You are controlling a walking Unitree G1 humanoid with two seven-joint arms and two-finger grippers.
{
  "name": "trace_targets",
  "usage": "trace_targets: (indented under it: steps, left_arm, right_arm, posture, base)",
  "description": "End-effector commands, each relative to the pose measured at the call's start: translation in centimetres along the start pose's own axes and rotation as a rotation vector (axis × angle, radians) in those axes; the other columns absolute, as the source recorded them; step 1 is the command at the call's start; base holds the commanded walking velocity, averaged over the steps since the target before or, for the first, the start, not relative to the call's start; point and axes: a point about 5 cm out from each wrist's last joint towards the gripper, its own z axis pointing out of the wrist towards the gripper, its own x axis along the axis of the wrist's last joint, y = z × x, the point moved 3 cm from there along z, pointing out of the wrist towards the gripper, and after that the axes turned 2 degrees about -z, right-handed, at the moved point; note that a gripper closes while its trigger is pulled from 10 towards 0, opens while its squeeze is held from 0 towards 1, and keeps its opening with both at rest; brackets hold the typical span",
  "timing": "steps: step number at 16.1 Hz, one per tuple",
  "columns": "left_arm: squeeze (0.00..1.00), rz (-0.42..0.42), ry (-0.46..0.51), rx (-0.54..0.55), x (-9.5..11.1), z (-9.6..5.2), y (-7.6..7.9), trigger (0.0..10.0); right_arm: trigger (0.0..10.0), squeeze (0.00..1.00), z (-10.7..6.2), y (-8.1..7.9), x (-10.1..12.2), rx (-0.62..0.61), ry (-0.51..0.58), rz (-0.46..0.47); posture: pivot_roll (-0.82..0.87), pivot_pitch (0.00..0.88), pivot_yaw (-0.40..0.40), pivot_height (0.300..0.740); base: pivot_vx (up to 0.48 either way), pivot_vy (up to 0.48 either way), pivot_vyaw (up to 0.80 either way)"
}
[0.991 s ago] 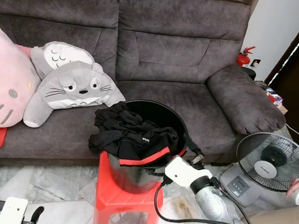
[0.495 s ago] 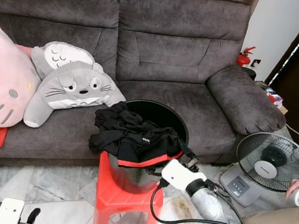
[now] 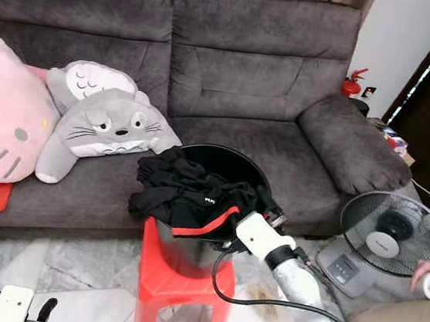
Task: Hang hanger
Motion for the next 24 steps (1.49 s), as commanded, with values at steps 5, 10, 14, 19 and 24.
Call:
trace_targets:
  steps: [5, 10, 14, 19, 24]
  left_arm:
    - [0.00, 0.033, 0.001, -0.026, 0.1, 0.1, 0.7, 10.0]
    - [0.00, 0.050, 0.006, -0.026, 0.2, 0.2, 0.8, 10.0]
    - [0.00, 0.068, 0.007, -0.023, 0.4, 0.3, 0.9, 10.0]
    - [0.00, 0.095, 0.011, -0.040, 0.7, 0.6, 1.0, 10.0]
    - [0.00, 0.108, 0.015, -0.039, 0.9, 0.7, 1.2, 10.0]
  right_arm:
    - [10.0, 0.00, 0.1, 1.0, -1.4, -0.021, -0.091, 0.040]
    - [10.0, 0.00, 1.0, 2.1, -0.6, -0.083, -0.056, 0.040]
    - [10.0, 0.00, 1.6, 1.3, -1.0, -0.030, -0.088, 0.056]
    - [10.0, 0.00, 3.1, 1.2, -0.9, -0.023, -0.138, 0.084]
    - [10.0, 0.00, 4.1, 0.8, 0.0, -0.008, -0.101, 0.120]
  posture:
    - [-0.02, 0.000, -0.067, 0.740]
    - [-0.02, 0.000, -0.067, 0.740]
    - [-0.02, 0.002, -0.060, 0.740]
    - [-0.03, 0.000, -0.042, 0.740]
    - [-0.02, 0.000, -0.040, 0.740]
  base:
    - [0.000, 0.000, 0.00]
    - [0.000, 0.000, 0.00]
    - [0.000, 0.000, 0.00]
    - [0.000, 0.000, 0.00]
    - [0.000, 0.000, 0.00]
